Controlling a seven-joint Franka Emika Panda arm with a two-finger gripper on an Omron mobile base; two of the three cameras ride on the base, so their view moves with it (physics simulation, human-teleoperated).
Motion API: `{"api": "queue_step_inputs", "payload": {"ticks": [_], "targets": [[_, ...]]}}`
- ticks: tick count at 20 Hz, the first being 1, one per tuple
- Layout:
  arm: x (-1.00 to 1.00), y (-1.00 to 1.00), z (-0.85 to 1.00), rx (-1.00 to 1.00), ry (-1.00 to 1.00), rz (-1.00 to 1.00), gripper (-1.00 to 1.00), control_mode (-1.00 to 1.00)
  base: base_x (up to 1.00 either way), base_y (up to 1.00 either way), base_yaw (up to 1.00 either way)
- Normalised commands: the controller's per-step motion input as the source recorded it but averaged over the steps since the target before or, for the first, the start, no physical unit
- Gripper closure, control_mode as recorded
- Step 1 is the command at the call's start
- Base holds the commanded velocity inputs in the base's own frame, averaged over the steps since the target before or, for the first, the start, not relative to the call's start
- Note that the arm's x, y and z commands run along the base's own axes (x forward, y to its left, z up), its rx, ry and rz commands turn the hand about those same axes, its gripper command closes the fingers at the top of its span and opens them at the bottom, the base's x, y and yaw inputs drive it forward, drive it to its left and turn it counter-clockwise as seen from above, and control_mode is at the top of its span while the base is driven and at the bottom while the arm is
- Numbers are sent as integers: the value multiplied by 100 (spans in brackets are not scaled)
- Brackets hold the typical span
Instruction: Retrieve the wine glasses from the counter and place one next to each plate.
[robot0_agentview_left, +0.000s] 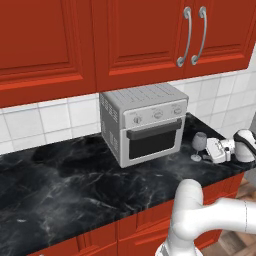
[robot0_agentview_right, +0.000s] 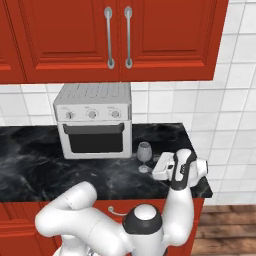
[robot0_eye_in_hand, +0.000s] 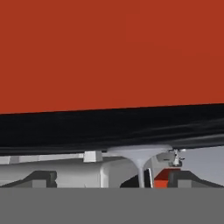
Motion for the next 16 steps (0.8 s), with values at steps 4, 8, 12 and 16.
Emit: {"api": "queue_step_inputs", "payload": {"ticks": [4, 8, 12, 16], "targets": [[1, -3, 0, 0, 9, -13, -100, -100, 0, 0, 0], [2, -1, -1, 0, 7, -14, -100, -100, 0, 0, 0], [-1, 18, 0, 0, 0, -9, -100, -100, 0, 0, 0], [-7, 31, 0, 0, -6, -5, -100, -100, 0, 0, 0]]}}
